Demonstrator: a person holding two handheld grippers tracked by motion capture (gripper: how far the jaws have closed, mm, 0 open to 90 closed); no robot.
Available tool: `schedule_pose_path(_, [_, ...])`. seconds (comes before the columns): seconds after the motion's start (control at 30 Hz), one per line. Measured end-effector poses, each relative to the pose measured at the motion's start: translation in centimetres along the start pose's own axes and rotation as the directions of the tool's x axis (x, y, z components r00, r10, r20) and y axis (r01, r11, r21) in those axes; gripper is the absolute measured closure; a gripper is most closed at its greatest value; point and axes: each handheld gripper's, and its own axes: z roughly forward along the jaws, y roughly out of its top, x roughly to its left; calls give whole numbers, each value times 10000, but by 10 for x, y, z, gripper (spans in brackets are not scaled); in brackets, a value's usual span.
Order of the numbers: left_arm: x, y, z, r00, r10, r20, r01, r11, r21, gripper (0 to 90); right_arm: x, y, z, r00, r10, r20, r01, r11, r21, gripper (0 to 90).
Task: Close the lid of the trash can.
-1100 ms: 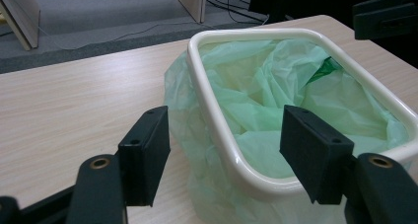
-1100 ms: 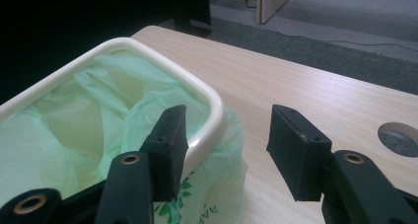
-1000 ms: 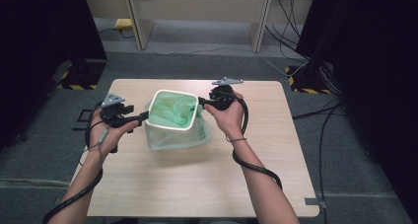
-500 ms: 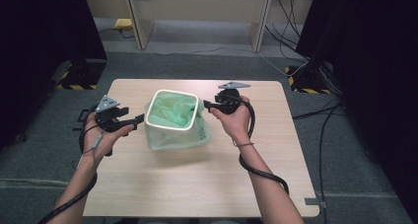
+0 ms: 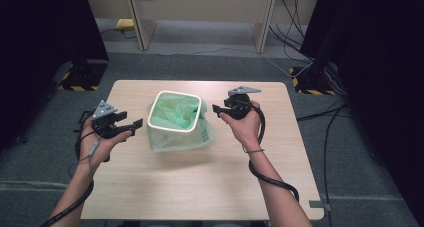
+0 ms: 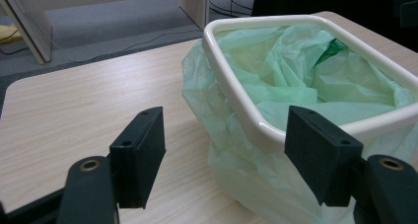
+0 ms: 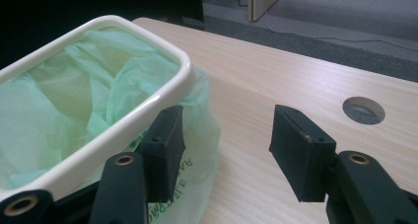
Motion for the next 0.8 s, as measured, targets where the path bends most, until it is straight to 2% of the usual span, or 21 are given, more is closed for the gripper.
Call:
schedule_pose_path(0.2, [1,-3,-3,10000,82,-20,-82,9999,-78,310,-4,-5,-6,10000,23,86,-23,10000,-15,462])
schedule_pose_path(0.57, [5,-13,-7,9998,-183,-15,182,9997,-142,313,-11,-15,-15,9996,107,268,-107,9999,-14,457])
schedule_pose_path(0.8, [6,-19,-10,9998,-172,-49,171,9998,-125,313,-14,-22,-19,9994,111,339,-112,9999,3,454])
